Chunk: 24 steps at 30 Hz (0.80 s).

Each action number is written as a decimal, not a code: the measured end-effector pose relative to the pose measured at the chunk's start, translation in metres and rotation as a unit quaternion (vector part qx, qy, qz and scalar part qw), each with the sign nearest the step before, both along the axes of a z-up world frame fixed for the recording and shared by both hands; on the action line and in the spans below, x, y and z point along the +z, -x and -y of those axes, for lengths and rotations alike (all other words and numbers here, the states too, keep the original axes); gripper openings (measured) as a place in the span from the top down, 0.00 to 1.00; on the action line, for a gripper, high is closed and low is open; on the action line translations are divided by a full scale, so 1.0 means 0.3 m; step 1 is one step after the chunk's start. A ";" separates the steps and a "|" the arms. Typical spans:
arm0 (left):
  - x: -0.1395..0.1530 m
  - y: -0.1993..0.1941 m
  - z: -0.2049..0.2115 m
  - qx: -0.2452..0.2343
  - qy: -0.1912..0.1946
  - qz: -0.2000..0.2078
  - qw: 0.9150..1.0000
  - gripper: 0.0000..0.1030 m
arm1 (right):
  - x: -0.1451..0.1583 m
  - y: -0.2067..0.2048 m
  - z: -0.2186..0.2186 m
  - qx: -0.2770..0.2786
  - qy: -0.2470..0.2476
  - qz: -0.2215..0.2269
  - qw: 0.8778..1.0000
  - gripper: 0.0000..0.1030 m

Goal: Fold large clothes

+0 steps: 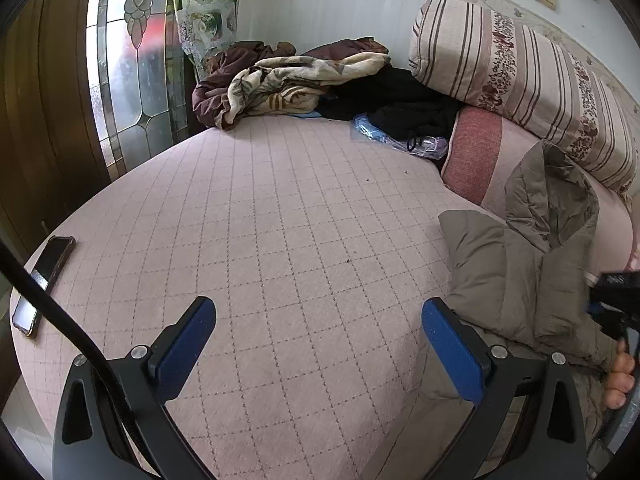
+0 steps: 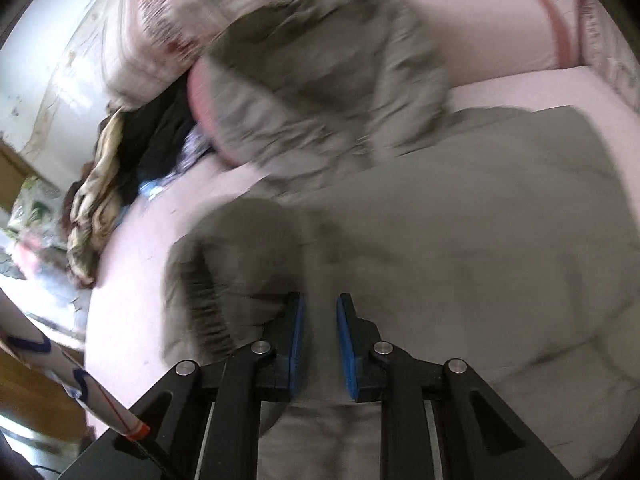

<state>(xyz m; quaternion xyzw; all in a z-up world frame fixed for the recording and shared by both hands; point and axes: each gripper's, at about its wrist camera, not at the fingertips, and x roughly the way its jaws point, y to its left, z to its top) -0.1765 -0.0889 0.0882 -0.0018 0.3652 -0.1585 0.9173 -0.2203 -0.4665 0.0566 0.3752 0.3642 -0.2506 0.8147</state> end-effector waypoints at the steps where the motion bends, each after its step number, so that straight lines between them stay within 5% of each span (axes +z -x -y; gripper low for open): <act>1: 0.001 0.000 0.001 0.000 0.000 0.001 1.000 0.00 | -0.004 -0.026 -0.014 0.014 -0.003 0.000 1.000 0.80; 4: -0.001 0.001 0.006 -0.003 -0.002 0.002 1.000 0.00 | -0.058 -0.136 -0.091 0.065 -0.017 -0.020 0.998 0.80; 9: -0.005 0.006 0.029 -0.012 -0.011 0.005 1.000 0.00 | -0.108 -0.210 -0.169 0.075 0.044 -0.059 0.994 0.81; 13: -0.017 0.016 0.058 -0.019 -0.026 0.005 0.999 0.00 | -0.045 -0.214 -0.189 0.085 0.076 -0.080 0.990 0.80; 18: -0.027 0.023 0.065 -0.025 -0.043 0.005 0.999 0.00 | 0.037 -0.043 -0.258 0.107 0.116 -0.070 0.985 0.62; 24: -0.055 0.022 0.066 -0.033 -0.056 -0.018 0.998 0.00 | -0.021 0.301 -0.297 0.101 0.144 -0.126 0.976 0.61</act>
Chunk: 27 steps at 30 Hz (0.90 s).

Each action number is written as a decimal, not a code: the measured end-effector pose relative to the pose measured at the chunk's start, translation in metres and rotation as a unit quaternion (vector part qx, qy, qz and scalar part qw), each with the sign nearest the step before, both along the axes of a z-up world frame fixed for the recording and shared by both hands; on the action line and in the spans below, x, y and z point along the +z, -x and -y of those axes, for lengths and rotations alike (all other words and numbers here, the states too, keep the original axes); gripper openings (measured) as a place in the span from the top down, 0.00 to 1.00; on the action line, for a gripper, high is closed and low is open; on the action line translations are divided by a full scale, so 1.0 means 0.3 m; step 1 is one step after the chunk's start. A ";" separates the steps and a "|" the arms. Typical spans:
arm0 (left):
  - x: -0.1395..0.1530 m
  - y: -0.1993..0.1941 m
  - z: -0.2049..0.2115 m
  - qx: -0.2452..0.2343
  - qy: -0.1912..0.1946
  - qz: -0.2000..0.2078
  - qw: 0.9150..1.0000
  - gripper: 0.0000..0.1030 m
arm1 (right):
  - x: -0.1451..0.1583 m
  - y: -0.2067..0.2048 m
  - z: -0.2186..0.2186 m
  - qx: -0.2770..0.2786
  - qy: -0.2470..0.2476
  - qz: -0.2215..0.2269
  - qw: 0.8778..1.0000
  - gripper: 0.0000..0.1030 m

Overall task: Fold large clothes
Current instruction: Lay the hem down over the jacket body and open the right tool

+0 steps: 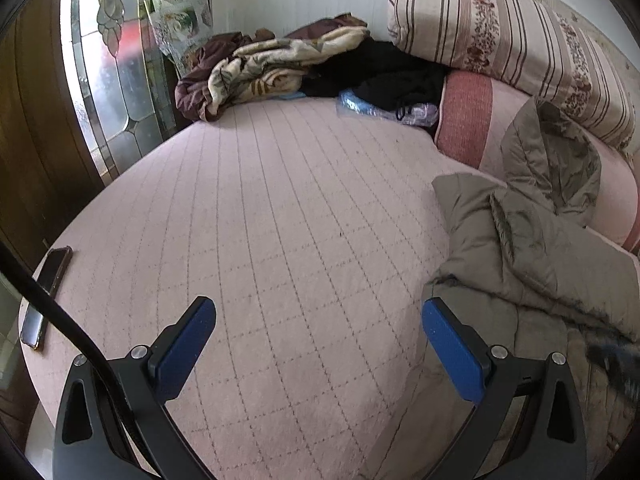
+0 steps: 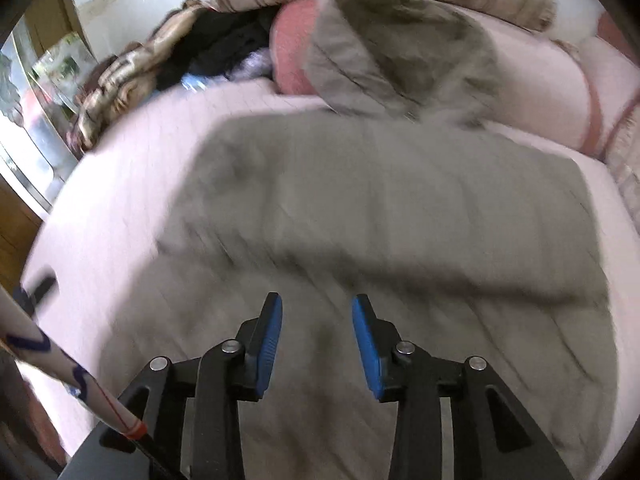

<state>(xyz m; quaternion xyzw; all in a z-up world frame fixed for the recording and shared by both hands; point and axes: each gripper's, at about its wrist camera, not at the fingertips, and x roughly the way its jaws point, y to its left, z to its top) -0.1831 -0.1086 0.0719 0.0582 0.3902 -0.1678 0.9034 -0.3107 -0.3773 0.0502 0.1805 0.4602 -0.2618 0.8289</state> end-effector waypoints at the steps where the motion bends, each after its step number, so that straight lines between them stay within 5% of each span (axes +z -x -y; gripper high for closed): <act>1: -0.004 0.002 0.000 -0.001 -0.002 -0.004 1.000 0.00 | -0.010 0.045 0.005 -0.010 0.001 -0.005 1.000 0.61; 11: -0.067 0.100 -0.025 0.001 -0.005 -0.043 0.999 0.00 | -0.055 0.569 0.056 -0.112 -0.022 -0.026 0.993 0.50; 18: -0.078 0.295 -0.057 -0.010 -0.001 -0.052 0.999 0.00 | 0.025 0.846 0.061 -0.162 -0.049 0.028 0.985 0.46; 22: -0.020 0.382 -0.099 -0.015 0.023 -0.069 0.997 0.00 | 0.100 0.932 0.044 -0.158 -0.033 0.064 0.985 0.44; 27: 0.122 0.433 -0.073 -0.022 0.033 -0.041 0.998 0.00 | 0.229 0.921 0.033 -0.139 -0.023 0.112 0.984 0.37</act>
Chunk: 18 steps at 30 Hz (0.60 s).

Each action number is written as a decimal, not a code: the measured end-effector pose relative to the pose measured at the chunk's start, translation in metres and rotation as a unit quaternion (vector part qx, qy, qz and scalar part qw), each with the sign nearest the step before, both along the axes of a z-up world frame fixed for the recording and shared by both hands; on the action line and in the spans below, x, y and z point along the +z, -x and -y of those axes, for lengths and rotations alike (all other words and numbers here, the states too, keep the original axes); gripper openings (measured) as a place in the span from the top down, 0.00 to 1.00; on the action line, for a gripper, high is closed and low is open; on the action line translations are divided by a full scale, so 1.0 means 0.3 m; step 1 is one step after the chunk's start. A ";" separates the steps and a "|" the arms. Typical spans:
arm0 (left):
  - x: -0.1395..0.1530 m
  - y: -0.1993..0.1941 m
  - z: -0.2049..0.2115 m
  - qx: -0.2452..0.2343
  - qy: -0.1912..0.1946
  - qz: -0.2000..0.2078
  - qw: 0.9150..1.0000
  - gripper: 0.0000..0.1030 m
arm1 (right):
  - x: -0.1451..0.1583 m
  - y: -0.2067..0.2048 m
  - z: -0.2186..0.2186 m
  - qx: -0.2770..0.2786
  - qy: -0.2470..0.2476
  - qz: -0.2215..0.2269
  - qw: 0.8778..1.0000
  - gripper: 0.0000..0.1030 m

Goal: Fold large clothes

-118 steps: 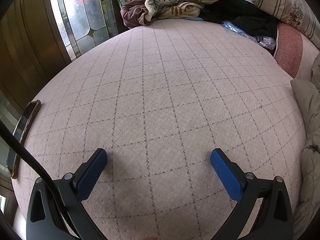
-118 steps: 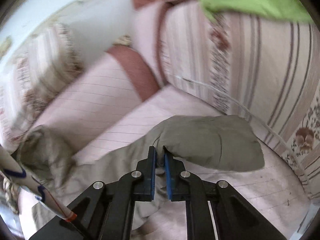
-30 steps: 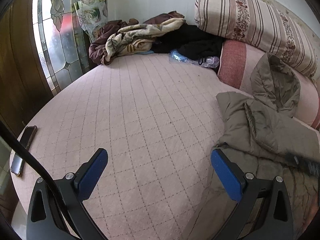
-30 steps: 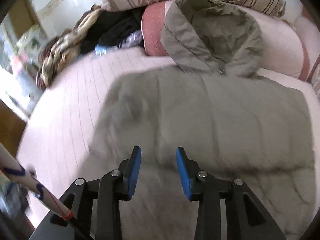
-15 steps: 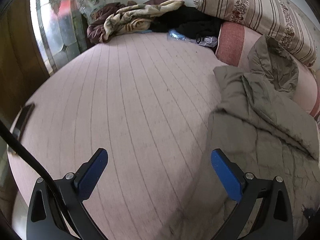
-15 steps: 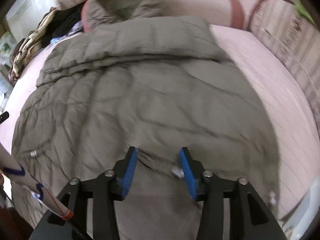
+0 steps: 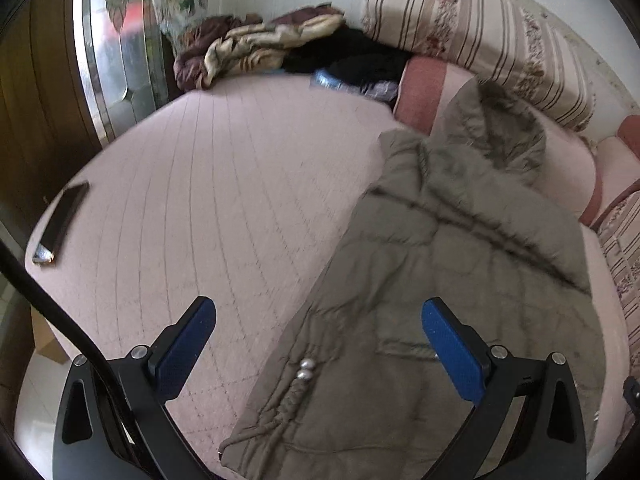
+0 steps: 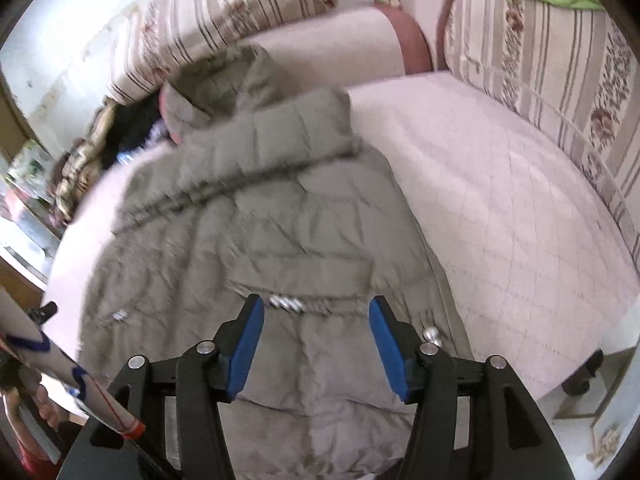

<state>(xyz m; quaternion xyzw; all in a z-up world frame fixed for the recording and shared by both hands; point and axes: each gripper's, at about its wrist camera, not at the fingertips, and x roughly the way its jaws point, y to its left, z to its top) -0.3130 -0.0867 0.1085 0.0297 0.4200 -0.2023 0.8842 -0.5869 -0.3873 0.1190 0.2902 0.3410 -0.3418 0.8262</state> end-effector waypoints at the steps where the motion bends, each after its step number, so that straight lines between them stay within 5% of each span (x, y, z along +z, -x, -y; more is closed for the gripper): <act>1: 0.018 0.001 0.014 -0.002 0.005 0.004 1.000 0.00 | 0.035 -0.017 0.000 0.006 0.005 0.008 1.000 0.34; 10: 0.017 -0.103 0.256 -0.045 0.014 0.031 0.998 0.00 | 0.184 -0.326 0.066 0.038 0.037 0.003 0.999 0.28; 18: -0.094 -0.229 0.310 -0.053 0.008 0.039 0.998 0.00 | 0.211 -0.847 0.206 0.064 0.055 -0.030 0.996 0.28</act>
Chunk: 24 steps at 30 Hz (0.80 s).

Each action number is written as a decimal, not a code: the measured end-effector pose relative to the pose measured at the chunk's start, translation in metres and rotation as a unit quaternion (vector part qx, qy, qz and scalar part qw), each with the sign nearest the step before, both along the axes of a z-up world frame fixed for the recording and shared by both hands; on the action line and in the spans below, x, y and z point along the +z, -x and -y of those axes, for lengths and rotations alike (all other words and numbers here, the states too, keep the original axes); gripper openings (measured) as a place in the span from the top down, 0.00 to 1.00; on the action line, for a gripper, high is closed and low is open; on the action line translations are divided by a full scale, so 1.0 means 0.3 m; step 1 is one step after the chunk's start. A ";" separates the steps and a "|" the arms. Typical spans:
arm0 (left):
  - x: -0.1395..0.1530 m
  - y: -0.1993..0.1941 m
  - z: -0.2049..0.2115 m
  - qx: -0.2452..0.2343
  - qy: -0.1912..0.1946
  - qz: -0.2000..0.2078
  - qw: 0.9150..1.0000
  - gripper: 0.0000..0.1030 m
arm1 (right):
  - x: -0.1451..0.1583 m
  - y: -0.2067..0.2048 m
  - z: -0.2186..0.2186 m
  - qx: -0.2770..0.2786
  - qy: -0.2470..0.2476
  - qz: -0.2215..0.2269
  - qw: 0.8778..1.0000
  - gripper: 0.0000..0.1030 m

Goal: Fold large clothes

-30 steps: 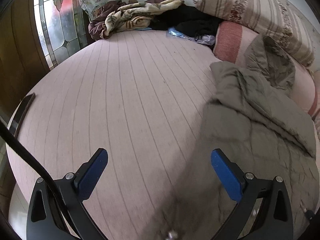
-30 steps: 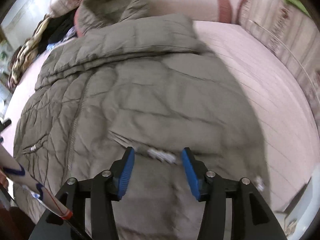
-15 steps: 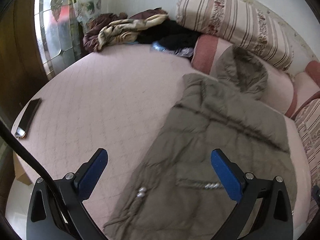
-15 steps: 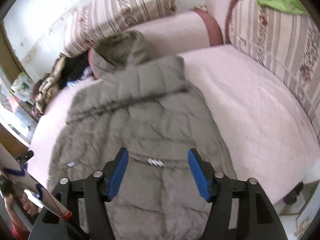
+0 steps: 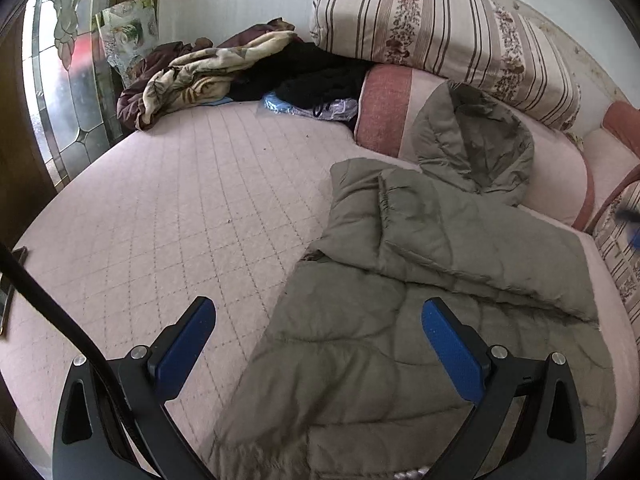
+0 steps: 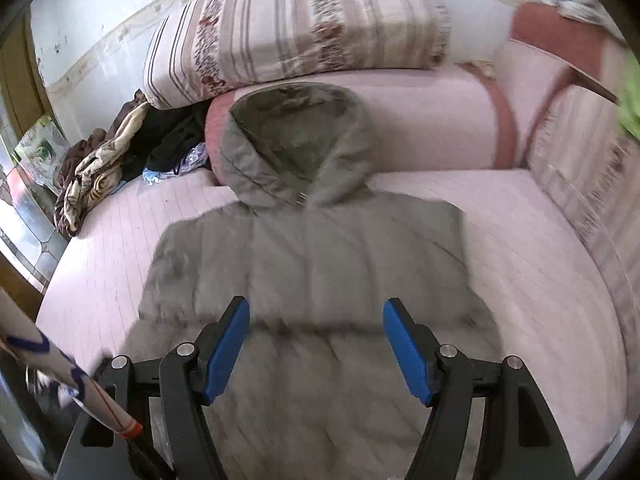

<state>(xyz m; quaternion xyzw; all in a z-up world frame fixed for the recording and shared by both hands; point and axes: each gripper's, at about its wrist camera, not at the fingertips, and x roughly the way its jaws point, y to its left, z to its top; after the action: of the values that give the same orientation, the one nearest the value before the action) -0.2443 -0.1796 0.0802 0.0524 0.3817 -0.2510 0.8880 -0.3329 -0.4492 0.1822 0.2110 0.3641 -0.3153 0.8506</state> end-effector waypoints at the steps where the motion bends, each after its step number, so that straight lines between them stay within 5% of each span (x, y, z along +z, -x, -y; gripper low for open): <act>1: -0.007 -0.011 0.000 -0.004 -0.003 -0.001 1.000 0.00 | -0.001 -0.075 0.030 -0.002 -0.009 0.001 1.000 0.28; 9: -0.050 -0.088 -0.011 0.002 -0.002 -0.024 1.000 0.00 | 0.003 -0.563 0.266 -0.044 -0.068 0.017 0.997 0.28; 24: -0.113 -0.150 0.011 -0.009 0.005 -0.073 0.997 0.00 | -0.034 -0.986 0.535 -0.121 -0.067 0.064 0.988 0.20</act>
<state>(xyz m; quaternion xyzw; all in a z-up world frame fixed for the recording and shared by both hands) -0.1993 -0.1829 0.0462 0.0330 0.4441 -0.2644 0.8554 -0.0370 -0.6096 0.1721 0.3296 0.3015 -0.3764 0.8117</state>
